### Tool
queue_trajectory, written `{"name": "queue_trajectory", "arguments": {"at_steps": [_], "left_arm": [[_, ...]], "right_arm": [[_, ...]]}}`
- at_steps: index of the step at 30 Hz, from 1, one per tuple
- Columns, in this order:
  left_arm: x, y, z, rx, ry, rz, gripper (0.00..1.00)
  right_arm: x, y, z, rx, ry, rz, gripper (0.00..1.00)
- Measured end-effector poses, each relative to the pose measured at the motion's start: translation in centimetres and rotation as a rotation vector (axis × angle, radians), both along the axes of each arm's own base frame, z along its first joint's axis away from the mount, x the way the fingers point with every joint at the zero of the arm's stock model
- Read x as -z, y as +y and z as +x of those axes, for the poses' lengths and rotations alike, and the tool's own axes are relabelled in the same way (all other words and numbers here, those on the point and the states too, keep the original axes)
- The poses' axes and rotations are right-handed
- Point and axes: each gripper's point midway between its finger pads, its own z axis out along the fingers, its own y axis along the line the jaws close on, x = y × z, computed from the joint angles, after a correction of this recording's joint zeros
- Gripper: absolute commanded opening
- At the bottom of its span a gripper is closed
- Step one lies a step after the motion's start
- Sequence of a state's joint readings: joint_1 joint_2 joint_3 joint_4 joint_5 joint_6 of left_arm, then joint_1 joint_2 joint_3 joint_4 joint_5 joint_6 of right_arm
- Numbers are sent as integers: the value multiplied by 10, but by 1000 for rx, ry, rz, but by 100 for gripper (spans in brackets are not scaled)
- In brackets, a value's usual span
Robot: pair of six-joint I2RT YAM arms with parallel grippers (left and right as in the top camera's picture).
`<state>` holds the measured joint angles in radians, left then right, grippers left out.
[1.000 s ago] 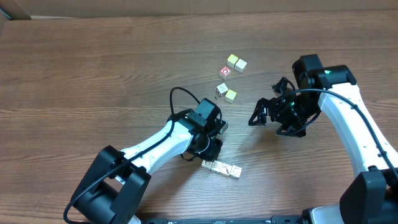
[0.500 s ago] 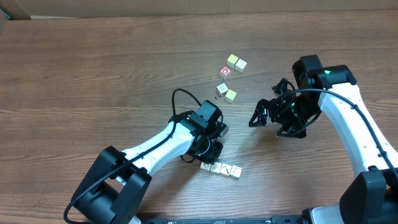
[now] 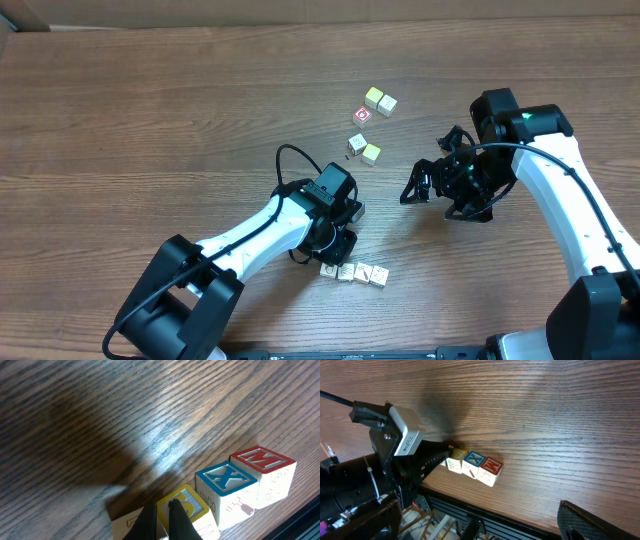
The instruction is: Flip 5 blocks
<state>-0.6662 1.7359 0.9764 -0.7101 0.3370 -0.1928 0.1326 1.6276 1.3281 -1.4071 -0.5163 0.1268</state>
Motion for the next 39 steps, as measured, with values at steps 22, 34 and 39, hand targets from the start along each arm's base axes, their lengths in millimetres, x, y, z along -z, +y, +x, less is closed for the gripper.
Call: {"name": "queue_trajectory", "arguments": {"at_steps": [22,34,39], "left_arm": [[0,-2,6,-63,-9,3,5],[3,39,35,-203,-38,107,4],[4,50,23,-199,6,155,4]], "right_arm": [[0,0,-1,0,7,-1,100],[0,0,0,0,-1,0,100],[0,0,0,0,-1,0,100]]}}
